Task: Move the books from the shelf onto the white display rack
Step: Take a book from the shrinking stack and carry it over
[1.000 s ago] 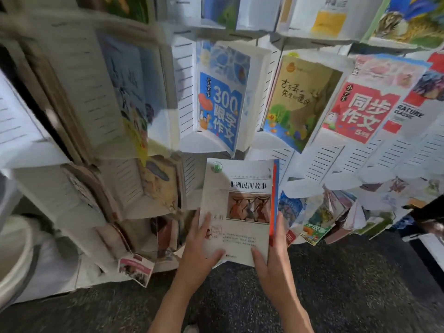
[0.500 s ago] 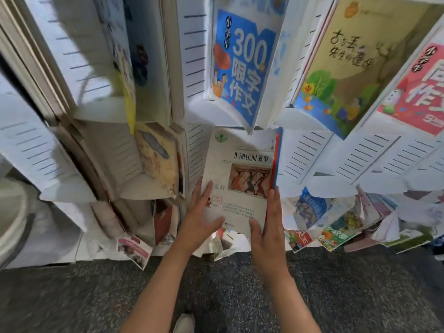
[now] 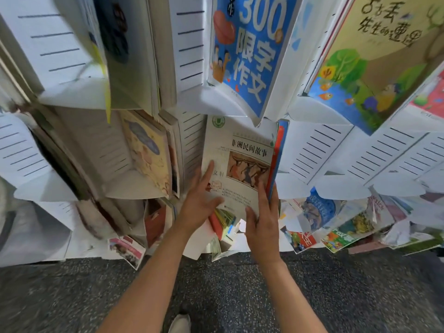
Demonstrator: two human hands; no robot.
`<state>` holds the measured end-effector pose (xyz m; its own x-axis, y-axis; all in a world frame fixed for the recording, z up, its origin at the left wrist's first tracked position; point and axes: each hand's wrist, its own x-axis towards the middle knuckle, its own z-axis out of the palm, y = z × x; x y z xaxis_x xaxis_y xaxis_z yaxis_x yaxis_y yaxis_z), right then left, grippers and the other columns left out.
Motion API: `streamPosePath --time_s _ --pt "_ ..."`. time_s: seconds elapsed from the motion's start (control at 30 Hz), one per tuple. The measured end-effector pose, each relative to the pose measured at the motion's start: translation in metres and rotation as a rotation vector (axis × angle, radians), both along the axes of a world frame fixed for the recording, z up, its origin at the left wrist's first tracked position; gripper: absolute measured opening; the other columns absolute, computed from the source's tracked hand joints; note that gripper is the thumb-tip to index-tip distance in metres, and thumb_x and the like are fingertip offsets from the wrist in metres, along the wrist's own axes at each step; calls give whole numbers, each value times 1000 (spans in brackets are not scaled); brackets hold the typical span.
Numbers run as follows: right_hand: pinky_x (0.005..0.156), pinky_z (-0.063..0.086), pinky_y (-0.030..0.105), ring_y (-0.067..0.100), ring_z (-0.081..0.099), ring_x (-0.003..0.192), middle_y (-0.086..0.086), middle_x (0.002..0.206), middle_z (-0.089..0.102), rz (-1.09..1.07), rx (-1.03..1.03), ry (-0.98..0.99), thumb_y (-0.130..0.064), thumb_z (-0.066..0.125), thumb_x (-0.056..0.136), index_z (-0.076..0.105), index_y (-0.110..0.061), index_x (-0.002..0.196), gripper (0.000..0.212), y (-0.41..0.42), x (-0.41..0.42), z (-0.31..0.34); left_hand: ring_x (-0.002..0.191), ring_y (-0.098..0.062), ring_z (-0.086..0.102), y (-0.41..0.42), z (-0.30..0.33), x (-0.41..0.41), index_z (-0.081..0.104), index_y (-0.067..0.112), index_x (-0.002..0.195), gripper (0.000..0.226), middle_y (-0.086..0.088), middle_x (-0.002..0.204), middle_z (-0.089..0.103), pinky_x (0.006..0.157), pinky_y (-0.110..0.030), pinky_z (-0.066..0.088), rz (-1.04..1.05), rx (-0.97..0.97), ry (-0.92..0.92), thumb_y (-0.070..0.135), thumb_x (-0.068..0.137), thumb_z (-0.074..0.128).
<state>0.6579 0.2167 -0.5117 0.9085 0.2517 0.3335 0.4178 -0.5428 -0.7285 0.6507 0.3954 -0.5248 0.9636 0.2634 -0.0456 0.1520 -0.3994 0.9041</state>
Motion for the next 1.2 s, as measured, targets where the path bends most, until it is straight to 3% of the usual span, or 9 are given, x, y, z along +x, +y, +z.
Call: streamPosePath --time_s 0.13,0.27,0.43,0.57,0.73,0.93,1.0,1.13,1.2 --pt "101 48 56 24 26 146 -28 158 3 -24 -15 23 -8 52 99 12 -53 152 80 -5 12 -7 142 1 18 2 -5 10 9 58 146 96 11 157 17 111 -14 22 1 -23 -27 27 86 77" --pt "100 52 44 17 28 144 -30 157 7 -12 25 -44 -12 51 99 19 -45 153 70 -1 6 -4 145 -11 30 6 -6 15 10 74 139 96 1 159 27 116 -37 35 -15 -44 -60 21 90 73" --pt "99 50 55 23 28 144 -16 158 12 -45 31 -76 -22 45 101 23 -39 151 57 3 10 -7 139 -6 36 14 -2 23 16 71 141 93 11 150 32 112 -36 42 -45 -80 -75 16 90 72" --pt "107 43 34 24 30 141 -1 155 24 -52 56 -96 -24 47 98 26 -33 150 57 9 8 -8 135 0 36 19 3 25 21 59 142 86 8 150 30 97 -10 45 -63 -178 -101 4 93 66" --pt "99 41 22 25 33 135 4 152 24 -90 41 -61 -23 46 98 22 -34 151 59 19 9 -11 143 -13 34 23 0 32 21 71 141 95 7 159 24 105 -42 50 -63 -147 -93 3 92 66" --pt "107 43 40 20 24 143 0 156 19 -44 5 -21 -7 52 97 18 -38 153 72 15 11 -25 149 -25 16 -15 5 8 27 39 153 67 -4 165 15 120 -31 18 223 232 -46 19 98 60" --pt "108 41 41 16 21 145 2 158 20 -71 7 -14 -8 52 98 22 -33 153 67 16 10 -27 151 -23 11 -27 4 -4 37 34 152 53 1 165 14 119 -34 18 264 198 -10 30 102 53" --pt "112 27 14 20 27 143 18 155 28 -84 24 -44 1 56 95 29 -23 151 67 20 10 -24 148 -4 -5 -40 8 -13 25 44 153 53 16 165 -1 119 -33 1 173 8 67 52 102 38" --pt "109 33 17 25 33 141 16 154 30 -78 31 -27 -1 59 95 26 -29 152 72 22 7 -21 148 -1 -10 -39 9 -7 23 46 153 53 19 164 -6 122 -38 0 139 -106 62 52 102 38"
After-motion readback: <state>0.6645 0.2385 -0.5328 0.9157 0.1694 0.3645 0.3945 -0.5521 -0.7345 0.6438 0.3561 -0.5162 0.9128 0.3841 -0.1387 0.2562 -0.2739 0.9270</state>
